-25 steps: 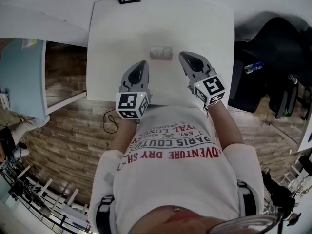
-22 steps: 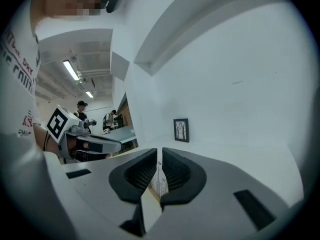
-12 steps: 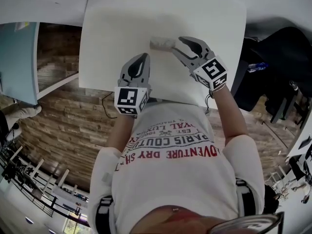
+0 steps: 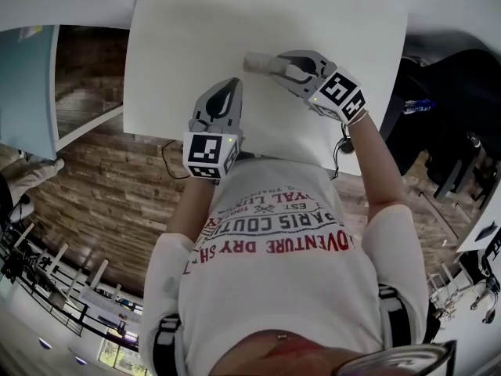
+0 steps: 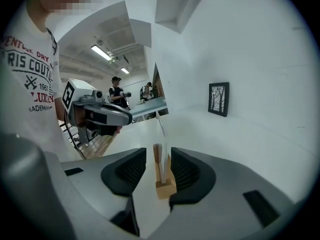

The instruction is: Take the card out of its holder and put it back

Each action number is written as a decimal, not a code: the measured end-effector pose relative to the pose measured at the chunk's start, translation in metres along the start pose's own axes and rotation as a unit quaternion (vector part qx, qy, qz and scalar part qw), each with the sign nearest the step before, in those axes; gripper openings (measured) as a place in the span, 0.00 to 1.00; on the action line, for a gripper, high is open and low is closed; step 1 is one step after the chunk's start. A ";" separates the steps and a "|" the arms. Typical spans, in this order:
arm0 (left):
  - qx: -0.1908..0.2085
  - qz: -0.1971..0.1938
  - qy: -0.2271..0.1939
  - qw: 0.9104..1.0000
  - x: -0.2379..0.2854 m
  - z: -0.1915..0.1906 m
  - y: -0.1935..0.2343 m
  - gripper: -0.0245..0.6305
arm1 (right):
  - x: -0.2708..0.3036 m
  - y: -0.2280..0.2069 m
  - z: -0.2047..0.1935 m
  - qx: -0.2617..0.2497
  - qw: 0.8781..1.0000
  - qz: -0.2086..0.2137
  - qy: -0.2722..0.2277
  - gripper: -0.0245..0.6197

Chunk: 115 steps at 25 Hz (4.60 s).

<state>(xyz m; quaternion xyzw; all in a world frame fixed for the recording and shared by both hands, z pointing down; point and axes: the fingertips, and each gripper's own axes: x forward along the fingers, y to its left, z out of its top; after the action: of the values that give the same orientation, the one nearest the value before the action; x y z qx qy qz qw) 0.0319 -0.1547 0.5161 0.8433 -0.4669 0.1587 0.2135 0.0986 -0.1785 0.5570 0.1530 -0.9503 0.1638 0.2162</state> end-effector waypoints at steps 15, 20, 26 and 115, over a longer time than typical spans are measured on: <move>0.007 -0.003 0.026 1.000 -0.002 -0.014 0.005 0.07 | 0.011 -0.001 0.009 -0.032 0.999 0.034 -0.022 0.10; 0.034 -0.003 0.024 0.999 0.000 -0.012 0.000 0.07 | 0.008 -0.003 0.009 -0.024 0.997 0.056 -0.037 0.09; 0.039 -0.014 0.014 0.999 0.004 -0.002 -0.010 0.07 | 0.004 -0.001 0.009 -0.033 0.996 0.075 -0.033 0.09; 0.051 -0.056 -0.084 0.994 -0.055 0.061 -0.001 0.07 | -0.104 0.027 0.062 0.053 0.914 -0.373 -0.149 0.09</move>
<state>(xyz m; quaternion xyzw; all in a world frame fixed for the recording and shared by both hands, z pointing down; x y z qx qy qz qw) 0.0083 -0.1458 0.4377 0.8884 -0.4263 0.0989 0.1389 0.1560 -0.1544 0.4489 0.5301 -0.8353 0.0969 0.1089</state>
